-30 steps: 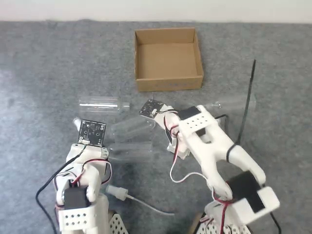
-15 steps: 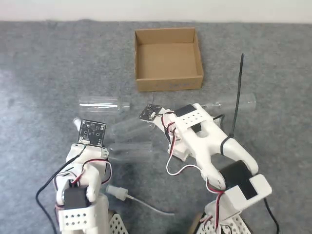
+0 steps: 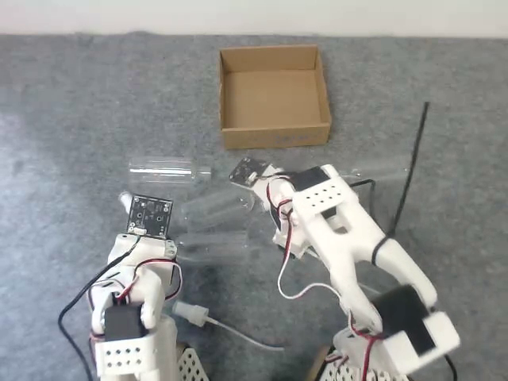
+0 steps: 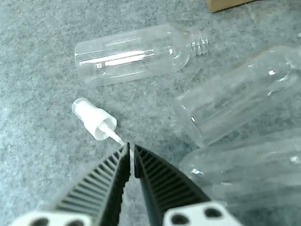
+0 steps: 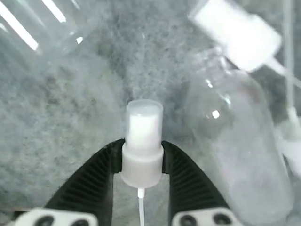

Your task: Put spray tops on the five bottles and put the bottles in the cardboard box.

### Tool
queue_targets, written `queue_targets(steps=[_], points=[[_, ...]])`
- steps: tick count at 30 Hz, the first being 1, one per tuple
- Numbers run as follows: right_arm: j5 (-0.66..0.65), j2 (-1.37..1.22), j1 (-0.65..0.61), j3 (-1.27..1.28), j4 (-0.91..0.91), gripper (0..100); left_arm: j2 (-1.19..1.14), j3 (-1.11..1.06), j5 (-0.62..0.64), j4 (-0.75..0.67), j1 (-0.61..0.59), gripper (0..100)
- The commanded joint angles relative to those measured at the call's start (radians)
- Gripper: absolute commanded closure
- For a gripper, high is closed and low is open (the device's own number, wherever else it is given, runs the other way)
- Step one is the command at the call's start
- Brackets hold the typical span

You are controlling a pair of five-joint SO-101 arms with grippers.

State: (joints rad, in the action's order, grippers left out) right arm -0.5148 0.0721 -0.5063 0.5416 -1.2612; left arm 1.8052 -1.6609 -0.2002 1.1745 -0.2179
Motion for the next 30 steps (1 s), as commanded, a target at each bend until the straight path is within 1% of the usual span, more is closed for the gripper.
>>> queue_targets(steps=[1, 6, 16, 18, 22, 27, 30], points=[[0.08, 0.139, 0.002, -0.038, -0.061, 99.1, 0.017, 0.035, -0.009, -0.014, -0.003, 98], [0.163, 0.248, 0.002, -0.035, -0.108, 99.1, 0.017, 0.033, -0.009, -0.014, -0.003, 98], [0.433, 0.384, 0.002, -0.032, -0.124, 99.1, 0.017, 0.024, -0.009, -0.018, -0.003, 98], [0.47, 0.395, 0.005, -0.032, -0.128, 99.1, 0.017, 0.025, -0.009, -0.017, -0.003, 98], [0.473, 0.44, 0.008, 0.014, -0.119, 99.1, 0.017, 0.058, -0.009, -0.009, -0.003, 98], [0.473, 0.578, 0.007, 0.11, -0.101, 99.1, 0.017, 0.12, -0.011, 0.029, -0.003, 98], [0.471, 0.69, 0.012, 0.192, -0.041, 99.1, 0.015, 0.165, -0.061, 0.029, -0.003, 98]])
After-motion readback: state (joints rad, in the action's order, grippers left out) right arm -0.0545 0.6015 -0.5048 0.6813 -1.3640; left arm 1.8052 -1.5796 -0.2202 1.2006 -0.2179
